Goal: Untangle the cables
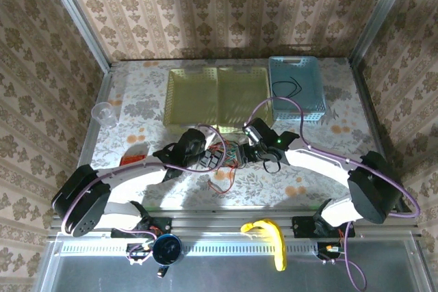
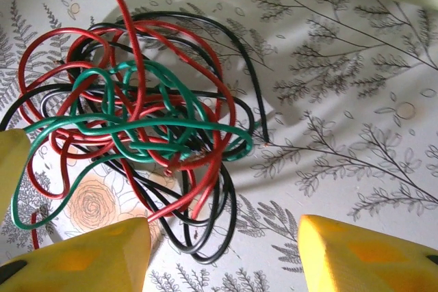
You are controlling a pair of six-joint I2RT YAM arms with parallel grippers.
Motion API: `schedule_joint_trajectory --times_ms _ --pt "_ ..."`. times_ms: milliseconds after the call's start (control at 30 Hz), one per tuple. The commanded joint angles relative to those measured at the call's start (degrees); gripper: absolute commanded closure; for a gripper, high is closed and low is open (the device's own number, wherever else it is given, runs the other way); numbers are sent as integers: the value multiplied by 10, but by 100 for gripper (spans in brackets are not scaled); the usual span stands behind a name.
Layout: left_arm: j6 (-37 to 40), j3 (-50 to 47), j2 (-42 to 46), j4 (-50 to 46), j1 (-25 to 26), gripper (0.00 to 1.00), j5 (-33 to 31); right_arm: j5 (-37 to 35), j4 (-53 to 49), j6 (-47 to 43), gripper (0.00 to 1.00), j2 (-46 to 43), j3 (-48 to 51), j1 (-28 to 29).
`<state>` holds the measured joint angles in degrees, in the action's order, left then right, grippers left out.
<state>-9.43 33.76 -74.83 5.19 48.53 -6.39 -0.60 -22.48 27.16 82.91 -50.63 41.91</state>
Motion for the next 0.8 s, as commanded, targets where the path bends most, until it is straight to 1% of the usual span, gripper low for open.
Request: schedule_joint_trajectory --times_ms 0,67,200,367,467,567,633,767 --pt "6 -1 -3 -13 -3 2 19 20 -26 -17 41 14 -15 4" --pt "13 4 -12 -13 -2 3 31 24 -25 -18 43 14 -8 0" --pt "20 17 -31 -12 0 4 43 74 -9 -16 46 5 12 -19" --pt "34 40 -63 -5 3 9 47 133 10 -12 52 16 35 -40" --pt "38 52 -86 -3 4 10 45 148 19 -6 53 26 45 -52" --pt "38 56 -105 4 4 13 47 160 33 -3 57 27 57 -64" --pt "36 55 -116 9 4 15 48 166 41 1 60 25 65 -71" --pt "31 50 -133 19 5 21 50 156 38 0 61 29 68 -74"
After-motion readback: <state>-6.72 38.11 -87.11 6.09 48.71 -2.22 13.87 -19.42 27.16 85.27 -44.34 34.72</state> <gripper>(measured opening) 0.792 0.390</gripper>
